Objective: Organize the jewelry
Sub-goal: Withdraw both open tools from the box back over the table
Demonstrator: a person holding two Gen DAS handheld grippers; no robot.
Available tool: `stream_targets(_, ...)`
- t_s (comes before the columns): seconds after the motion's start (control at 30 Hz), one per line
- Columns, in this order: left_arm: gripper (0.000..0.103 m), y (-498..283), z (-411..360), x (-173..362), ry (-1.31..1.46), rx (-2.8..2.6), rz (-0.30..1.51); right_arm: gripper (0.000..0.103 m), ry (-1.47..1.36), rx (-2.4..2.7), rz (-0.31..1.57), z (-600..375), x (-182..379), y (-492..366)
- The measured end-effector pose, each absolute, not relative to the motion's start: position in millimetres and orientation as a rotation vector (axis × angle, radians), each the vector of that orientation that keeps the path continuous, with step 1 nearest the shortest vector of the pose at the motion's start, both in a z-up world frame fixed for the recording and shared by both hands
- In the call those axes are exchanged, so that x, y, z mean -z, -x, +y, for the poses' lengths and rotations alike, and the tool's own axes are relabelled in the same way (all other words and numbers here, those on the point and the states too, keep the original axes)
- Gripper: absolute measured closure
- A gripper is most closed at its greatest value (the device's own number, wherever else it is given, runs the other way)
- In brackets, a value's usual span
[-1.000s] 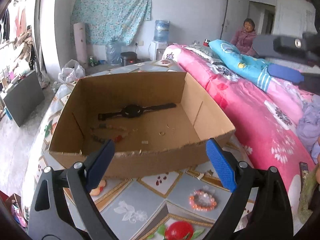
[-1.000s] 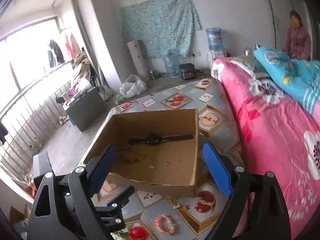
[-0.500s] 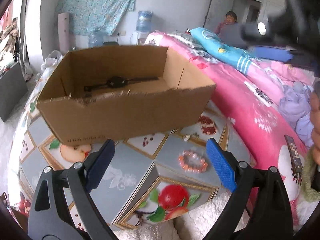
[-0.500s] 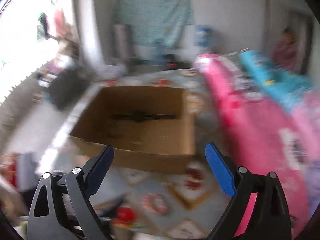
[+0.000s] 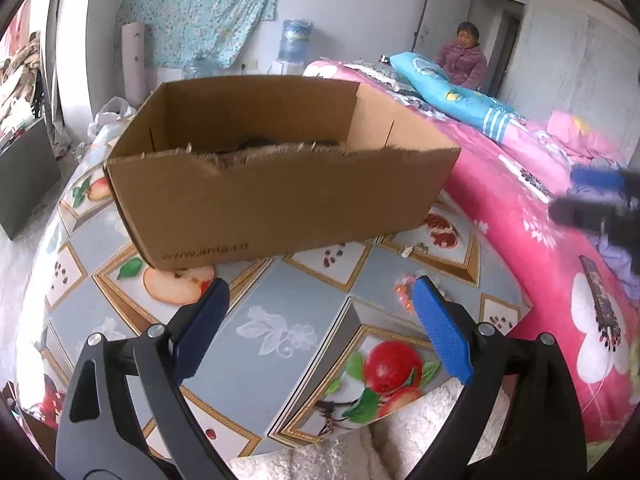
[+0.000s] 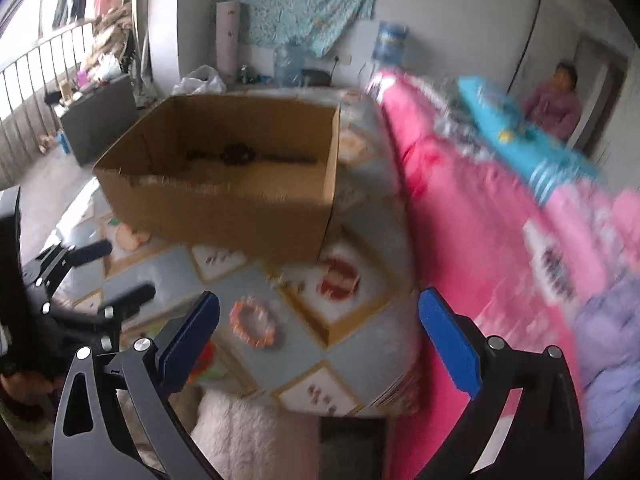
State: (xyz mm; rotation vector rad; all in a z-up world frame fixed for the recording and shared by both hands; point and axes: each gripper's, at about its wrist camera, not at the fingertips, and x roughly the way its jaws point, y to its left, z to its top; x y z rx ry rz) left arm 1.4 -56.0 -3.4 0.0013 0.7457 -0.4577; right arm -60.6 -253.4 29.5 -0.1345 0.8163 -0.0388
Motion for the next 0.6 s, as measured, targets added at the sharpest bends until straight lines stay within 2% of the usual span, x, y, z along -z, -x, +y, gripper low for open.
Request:
stream_targets(0.17,0.014,-5.2,-60.3,14.0,-0.058,0.473,0.767,0.006,0.047,0.019,0.861,-268.1,10.5,66.0)
stream_targets(0.37,0.014,-22.3,-58.8,19.5,-0.061,0.456,0.786,0.006,-0.129,-0.010,0.810,-275.5,23.7,58.2)
stream_targets(0.47,0.014,-30.8,-52.9,17.6,-0.054,0.450,0.775,0.012,-0.180,-0.044,0.787,-275.2,22.9,47.4)
stream_targets(0.6,0.014,-44.1,-48.9,16.8,-0.070,0.427,0.765,0.026,-0.230,-0.087,0.814,-270.9,26.4,22.5)
